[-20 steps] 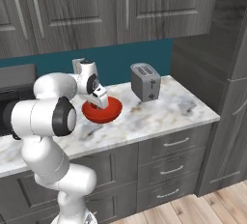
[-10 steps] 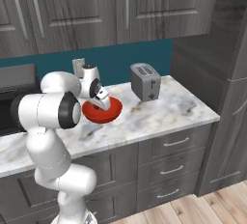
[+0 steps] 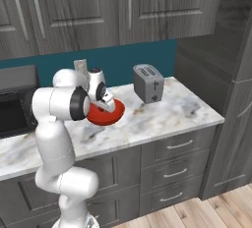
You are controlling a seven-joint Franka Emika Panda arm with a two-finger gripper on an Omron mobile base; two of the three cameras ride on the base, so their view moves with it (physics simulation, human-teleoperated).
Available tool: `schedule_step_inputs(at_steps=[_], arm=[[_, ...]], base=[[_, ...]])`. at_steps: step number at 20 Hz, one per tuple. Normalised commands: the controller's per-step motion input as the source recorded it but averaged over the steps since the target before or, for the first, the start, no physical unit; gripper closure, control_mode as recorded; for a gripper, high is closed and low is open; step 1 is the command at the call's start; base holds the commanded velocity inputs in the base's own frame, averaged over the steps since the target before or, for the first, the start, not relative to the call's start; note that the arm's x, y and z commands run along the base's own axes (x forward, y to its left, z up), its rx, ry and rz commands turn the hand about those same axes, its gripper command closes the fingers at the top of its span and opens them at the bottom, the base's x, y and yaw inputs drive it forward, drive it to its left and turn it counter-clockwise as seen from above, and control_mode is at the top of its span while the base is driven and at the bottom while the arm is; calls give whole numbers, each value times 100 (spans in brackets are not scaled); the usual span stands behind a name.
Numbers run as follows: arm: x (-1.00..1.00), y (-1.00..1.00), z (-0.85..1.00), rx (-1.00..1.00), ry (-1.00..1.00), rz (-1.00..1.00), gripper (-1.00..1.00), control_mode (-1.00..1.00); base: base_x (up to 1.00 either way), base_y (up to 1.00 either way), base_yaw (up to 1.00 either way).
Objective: Take the bell pepper, peach, and chicken drumstick from the freezer and place them in the bowl on the counter.
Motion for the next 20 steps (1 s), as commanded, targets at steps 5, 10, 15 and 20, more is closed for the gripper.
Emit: schedule_step_inputs(at_steps=[5, 10, 15, 20], arm=[[29, 0, -38, 0, -1, 0, -100, -100], [6, 0, -3, 0, 0, 0, -100, -100], [-12, 0, 38, 0, -8, 0, -100, -100], [-63, 0, 68, 0, -17, 0, -100, -100]], base=[[0, 0, 0], [0, 0, 0], [0, 0, 0], [0, 0, 0]])
